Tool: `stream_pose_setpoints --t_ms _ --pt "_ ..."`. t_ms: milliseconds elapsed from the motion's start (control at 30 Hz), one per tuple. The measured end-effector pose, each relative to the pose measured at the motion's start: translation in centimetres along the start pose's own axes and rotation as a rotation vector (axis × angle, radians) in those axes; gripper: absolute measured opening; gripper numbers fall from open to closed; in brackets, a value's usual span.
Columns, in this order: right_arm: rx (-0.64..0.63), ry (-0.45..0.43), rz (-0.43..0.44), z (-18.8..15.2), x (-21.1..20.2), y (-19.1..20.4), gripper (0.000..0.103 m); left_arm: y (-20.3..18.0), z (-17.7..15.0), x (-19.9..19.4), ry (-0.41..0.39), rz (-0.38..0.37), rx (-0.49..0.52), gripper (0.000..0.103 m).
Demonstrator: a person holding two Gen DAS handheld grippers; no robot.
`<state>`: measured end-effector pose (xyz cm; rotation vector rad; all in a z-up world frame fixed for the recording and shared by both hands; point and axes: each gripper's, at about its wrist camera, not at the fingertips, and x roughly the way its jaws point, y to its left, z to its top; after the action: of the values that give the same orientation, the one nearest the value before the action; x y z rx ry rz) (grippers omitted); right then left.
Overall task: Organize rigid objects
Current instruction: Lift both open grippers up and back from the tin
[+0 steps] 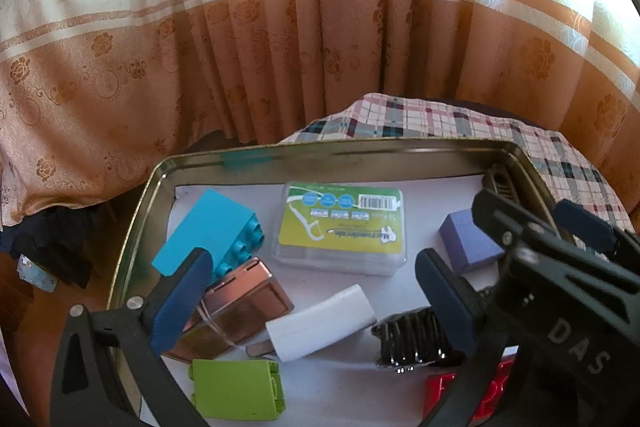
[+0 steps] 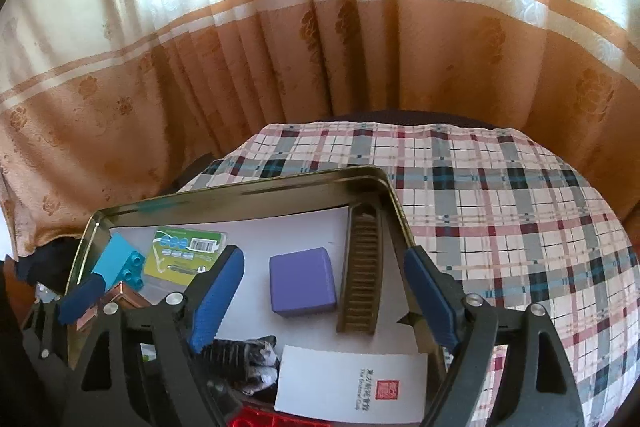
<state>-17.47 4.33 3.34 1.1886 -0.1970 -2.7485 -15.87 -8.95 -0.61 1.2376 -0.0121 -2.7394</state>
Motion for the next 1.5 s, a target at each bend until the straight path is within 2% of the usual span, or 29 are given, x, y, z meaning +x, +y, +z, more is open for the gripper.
stream_pose_setpoints --t_ms 167,300,400,500,633,833,1067,1267,1400,1500 --pt "0.043 -0.060 0.049 -1.0 -1.0 -0.6 0.086 0.6 -0.3 -1.0 -0.058 -0.030 -0.029 0.102" --pt "0.103 -0.137 0.134 -1.9 -2.0 -1.9 0.090 -0.1 -1.5 -3.6 -0.231 0.017 0.010 0.102" --pt "0.097 -0.177 0.144 -2.4 -2.4 -2.1 0.090 -0.6 -2.4 -4.7 -0.314 0.038 0.046 0.102" --pt "0.093 -0.229 0.131 -3.0 -2.8 -2.1 0.090 -0.5 -3.1 -5.3 -0.359 0.058 0.035 0.102" --pt "0.060 -0.300 0.090 -4.2 -3.7 -1.9 0.091 0.8 -4.0 -5.2 -0.353 0.007 -0.046 0.103" --pt "0.043 -0.381 0.017 -4.7 -5.0 -2.0 0.091 1.6 -4.1 -5.1 -0.339 0.009 -0.093 0.102" --pt "-0.008 -0.523 -0.089 -6.1 -8.0 -1.5 0.093 1.9 -4.8 -5.4 -0.330 -0.001 -0.120 0.103" --pt "-0.062 -0.568 -0.139 -7.4 -9.7 -1.0 0.097 0.9 -5.4 -6.5 -0.364 0.032 -0.074 0.102" --pt "-0.022 -0.545 -0.124 -8.1 -9.9 -2.1 0.097 0.3 -5.9 -7.2 -0.373 0.061 -0.040 0.102" --pt "0.006 -0.538 -0.128 -8.3 -10.2 -2.9 0.097 0.0 -6.2 -8.0 -0.398 0.054 -0.032 0.103"
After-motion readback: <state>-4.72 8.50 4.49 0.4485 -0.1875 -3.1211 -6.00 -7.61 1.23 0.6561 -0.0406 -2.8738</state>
